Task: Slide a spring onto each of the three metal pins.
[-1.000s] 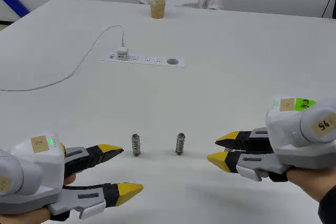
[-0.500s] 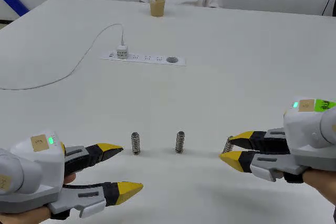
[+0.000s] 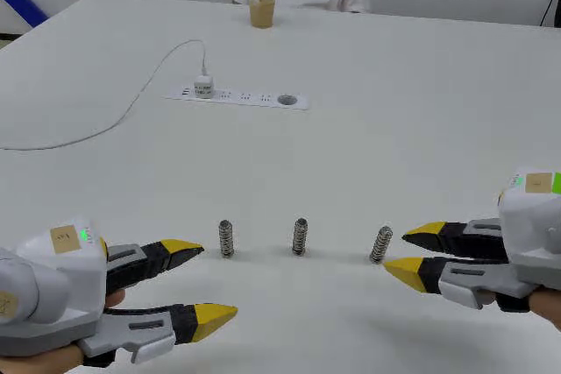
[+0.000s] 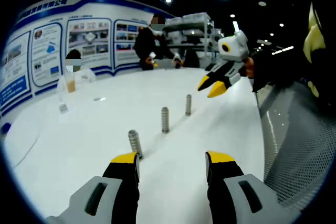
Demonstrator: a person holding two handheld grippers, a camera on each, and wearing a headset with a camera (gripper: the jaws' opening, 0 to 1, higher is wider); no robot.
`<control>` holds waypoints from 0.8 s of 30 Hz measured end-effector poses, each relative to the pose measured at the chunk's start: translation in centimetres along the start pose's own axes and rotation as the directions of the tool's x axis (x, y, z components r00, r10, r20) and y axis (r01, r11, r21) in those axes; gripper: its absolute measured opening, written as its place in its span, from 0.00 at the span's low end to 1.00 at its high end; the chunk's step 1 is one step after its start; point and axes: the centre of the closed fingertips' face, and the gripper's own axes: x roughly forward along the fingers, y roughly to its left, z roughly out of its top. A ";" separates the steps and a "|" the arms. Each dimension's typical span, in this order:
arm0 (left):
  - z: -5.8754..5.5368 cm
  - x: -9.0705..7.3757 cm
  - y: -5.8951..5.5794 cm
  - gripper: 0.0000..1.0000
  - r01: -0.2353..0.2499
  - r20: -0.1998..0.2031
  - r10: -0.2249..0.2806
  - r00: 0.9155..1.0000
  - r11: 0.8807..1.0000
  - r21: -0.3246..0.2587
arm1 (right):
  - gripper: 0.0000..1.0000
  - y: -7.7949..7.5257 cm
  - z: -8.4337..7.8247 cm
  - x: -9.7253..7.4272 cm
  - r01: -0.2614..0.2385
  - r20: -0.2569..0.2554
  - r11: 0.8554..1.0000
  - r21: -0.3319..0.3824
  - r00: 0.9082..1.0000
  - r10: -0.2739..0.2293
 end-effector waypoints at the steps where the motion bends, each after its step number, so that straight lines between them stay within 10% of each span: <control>1: 0.0 0.0 0.0 0.52 0.000 0.000 0.000 1.000 1.000 0.000 | 0.29 -0.1 0.0 -0.1 0.003 0.002 1.000 0.000 1.000 -0.003; 24: -0.1 -0.2 0.3 0.53 -0.011 0.001 0.011 1.000 1.000 -0.014 | 0.42 -0.4 -0.7 -1.0 0.018 0.015 1.000 0.018 1.000 -0.018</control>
